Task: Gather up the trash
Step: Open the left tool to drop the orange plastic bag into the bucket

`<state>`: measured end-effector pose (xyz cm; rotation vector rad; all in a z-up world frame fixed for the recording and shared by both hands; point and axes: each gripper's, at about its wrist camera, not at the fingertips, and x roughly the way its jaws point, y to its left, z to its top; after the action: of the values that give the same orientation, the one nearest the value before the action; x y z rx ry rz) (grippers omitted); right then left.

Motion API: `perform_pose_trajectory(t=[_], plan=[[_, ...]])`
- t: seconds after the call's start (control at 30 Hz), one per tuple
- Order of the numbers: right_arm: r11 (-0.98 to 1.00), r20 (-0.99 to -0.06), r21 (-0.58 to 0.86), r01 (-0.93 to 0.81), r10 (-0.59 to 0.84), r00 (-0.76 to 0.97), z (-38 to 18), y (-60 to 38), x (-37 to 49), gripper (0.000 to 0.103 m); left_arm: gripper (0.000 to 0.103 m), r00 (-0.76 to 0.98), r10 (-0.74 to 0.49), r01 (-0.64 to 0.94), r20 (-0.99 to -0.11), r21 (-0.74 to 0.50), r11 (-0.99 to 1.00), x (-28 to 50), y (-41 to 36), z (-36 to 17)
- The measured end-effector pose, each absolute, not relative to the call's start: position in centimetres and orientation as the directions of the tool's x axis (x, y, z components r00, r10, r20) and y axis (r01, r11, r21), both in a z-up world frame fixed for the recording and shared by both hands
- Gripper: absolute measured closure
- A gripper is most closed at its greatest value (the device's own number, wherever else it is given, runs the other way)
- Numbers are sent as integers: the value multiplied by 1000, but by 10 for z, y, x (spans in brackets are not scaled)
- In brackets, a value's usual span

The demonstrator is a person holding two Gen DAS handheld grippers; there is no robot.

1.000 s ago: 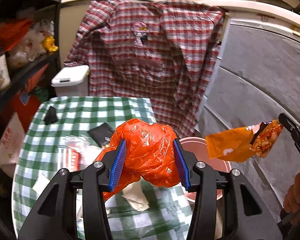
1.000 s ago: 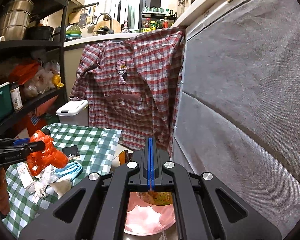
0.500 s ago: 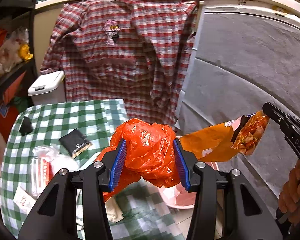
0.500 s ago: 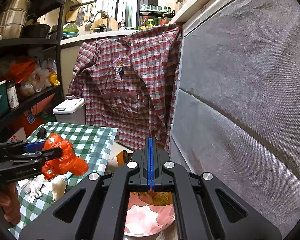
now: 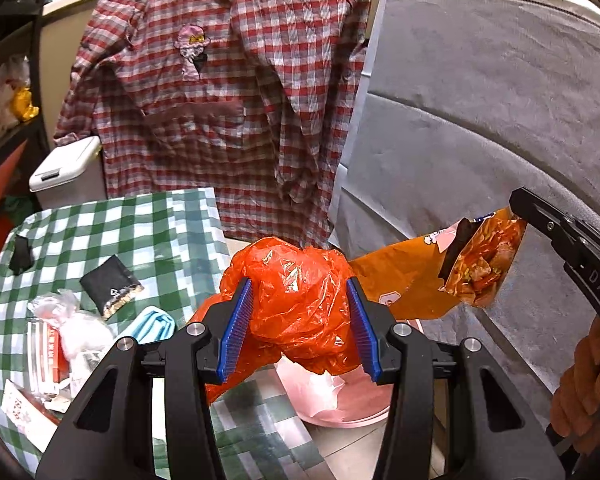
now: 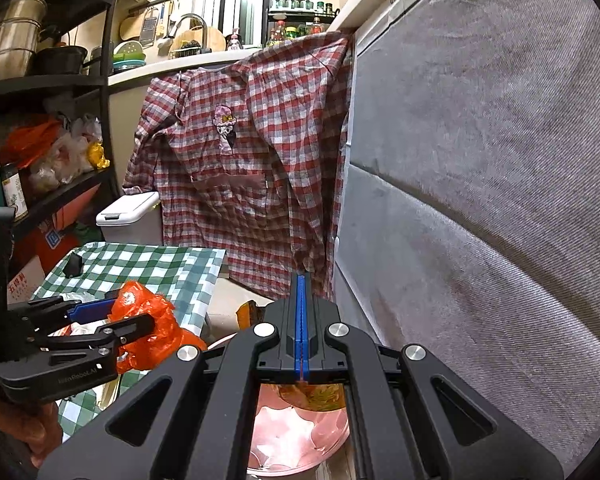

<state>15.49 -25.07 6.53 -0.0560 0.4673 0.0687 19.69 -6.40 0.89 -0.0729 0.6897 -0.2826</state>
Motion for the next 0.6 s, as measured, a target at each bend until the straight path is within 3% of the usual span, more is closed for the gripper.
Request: perform_pose_trajectory(t=[0.23, 0.33, 0.4, 0.6], plan=[[997, -504, -31, -70, 45, 863, 55, -251, 168, 98, 47, 680, -326, 267, -657, -191, 944, 205, -70, -2], [998, -551, -1, -65, 54, 832, 47, -253, 176, 81, 47, 684, -326, 271, -653, -188, 944, 203, -69, 0], [998, -553, 5, -59, 52, 831, 45, -254, 177, 75, 47, 686, -333, 266, -647, -203, 942, 203, -65, 2], [998, -543, 1, -58, 49, 838, 47, -251, 174, 75, 47, 704, -325, 253, -632, -205, 945, 197, -53, 11]])
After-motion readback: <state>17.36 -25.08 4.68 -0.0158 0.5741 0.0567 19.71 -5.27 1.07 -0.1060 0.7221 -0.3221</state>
